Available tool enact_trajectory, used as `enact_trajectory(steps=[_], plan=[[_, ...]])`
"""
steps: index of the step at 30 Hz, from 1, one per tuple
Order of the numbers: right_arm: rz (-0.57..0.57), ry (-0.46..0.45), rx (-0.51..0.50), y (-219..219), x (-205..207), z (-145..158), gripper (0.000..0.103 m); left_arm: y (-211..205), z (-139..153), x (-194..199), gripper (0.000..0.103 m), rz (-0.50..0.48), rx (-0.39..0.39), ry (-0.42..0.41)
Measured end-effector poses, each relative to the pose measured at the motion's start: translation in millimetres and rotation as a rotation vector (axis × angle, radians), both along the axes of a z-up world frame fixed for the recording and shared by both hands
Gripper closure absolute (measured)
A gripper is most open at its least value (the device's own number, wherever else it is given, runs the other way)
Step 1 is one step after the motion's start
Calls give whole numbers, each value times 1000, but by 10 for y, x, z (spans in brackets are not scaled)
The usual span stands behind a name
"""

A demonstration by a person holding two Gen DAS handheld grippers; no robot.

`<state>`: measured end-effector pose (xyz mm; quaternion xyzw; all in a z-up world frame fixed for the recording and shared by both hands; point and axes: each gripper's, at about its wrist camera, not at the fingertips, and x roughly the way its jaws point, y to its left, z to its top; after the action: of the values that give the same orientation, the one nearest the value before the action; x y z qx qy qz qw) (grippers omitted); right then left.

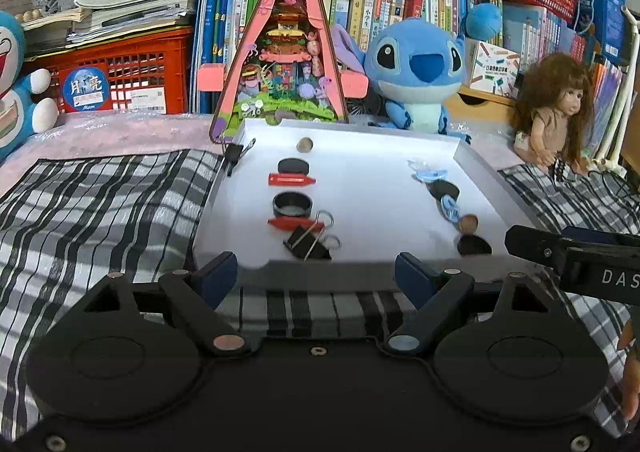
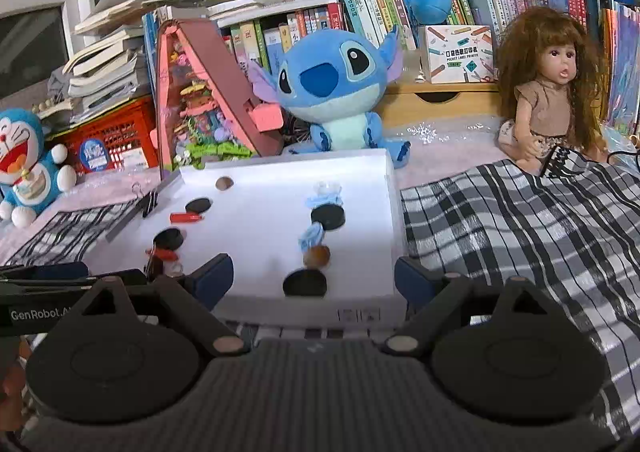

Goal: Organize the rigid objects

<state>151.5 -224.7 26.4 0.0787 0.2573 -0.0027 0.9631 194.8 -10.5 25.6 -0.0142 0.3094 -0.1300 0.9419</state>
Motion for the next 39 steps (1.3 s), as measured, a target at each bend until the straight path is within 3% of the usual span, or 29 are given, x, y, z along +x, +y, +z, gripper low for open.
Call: enact_trajectory(steps=[10,18,21,39], plan=[[23,14,-62,114,-235,-133,5,10,-157,-262,17,-1,44,-16],[-7,89,-99,161,-222,-360,4,45,-297,-263,17,38,53,20],[-24,129,-87,139,-177,-430,2,57,-315,-240,15,54,55,27],[-27,148,-116,185,-149,-462,0,2,-372,-167,1,97,111,47]])
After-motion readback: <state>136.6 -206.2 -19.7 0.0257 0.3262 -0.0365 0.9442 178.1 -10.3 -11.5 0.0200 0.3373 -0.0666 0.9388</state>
